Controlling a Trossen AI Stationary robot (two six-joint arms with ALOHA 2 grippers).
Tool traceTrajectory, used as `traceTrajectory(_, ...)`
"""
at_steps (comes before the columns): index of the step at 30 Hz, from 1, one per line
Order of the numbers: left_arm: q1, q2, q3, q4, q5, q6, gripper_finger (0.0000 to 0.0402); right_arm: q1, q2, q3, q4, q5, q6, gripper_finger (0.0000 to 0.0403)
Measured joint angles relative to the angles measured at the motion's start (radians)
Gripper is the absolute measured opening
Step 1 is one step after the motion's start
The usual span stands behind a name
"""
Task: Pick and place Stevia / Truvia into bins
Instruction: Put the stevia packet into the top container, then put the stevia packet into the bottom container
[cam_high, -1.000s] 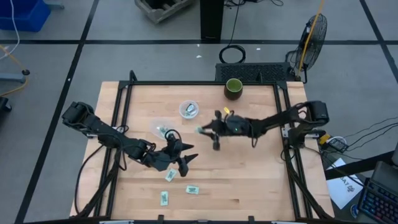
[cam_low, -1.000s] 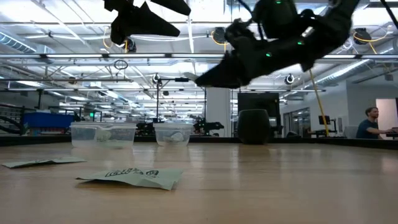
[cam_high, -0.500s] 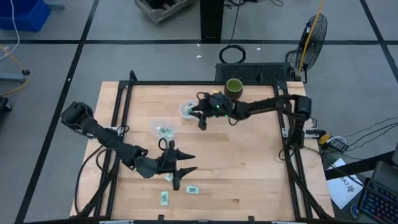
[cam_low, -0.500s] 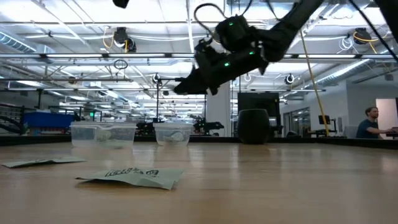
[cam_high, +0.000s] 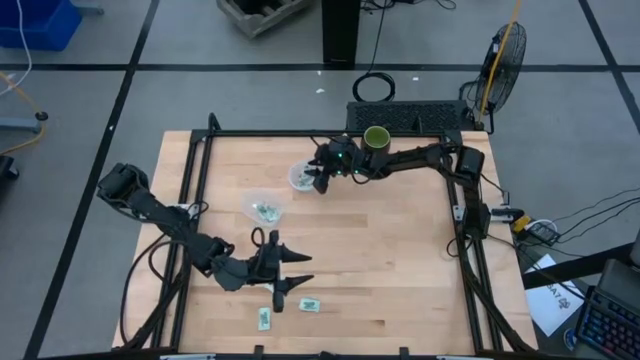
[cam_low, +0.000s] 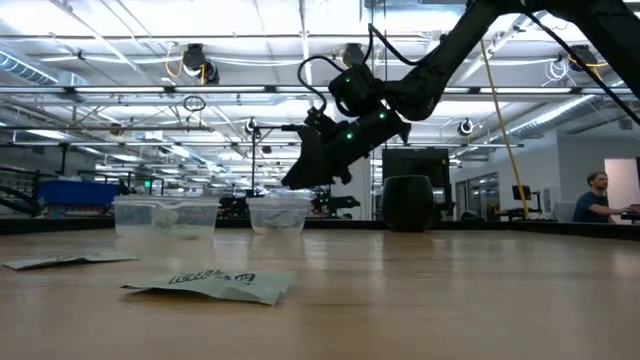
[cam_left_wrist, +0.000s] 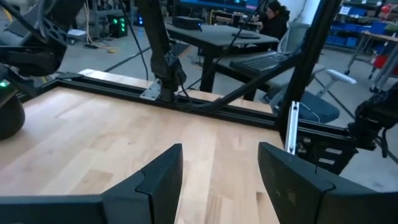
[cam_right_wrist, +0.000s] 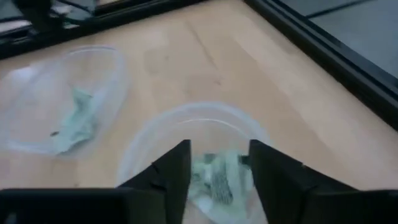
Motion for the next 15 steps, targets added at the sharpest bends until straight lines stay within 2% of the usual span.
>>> traceTrajectory(3,0.004,0.000,0.000,-0.004,-0.001,0.004,0.0214,0.012,-0.001,0.000,0.018,-0.049,-0.015,0.0190)
traceTrajectory(6,0.007,0.000,0.000,-0.007,0.000,0.015,0.0214,0.031,-0.009,0.000,-0.008,-0.055,-0.017,0.0220)
traceTrajectory(8,0.003,0.000,0.000,-0.015,0.003,0.020,0.0214,0.044,-0.024,0.000,-0.058,-0.115,-0.046,0.0233)
traceTrajectory(12,-0.004,0.000,0.000,-0.047,0.005,0.012,0.0214,0.089,-0.069,-0.041,-0.145,-0.259,-0.115,0.0239)
traceTrajectory(15,-0.007,0.000,0.000,-0.043,0.002,0.035,0.0214,0.148,-0.101,-0.111,-0.130,-0.304,-0.150,0.0232)
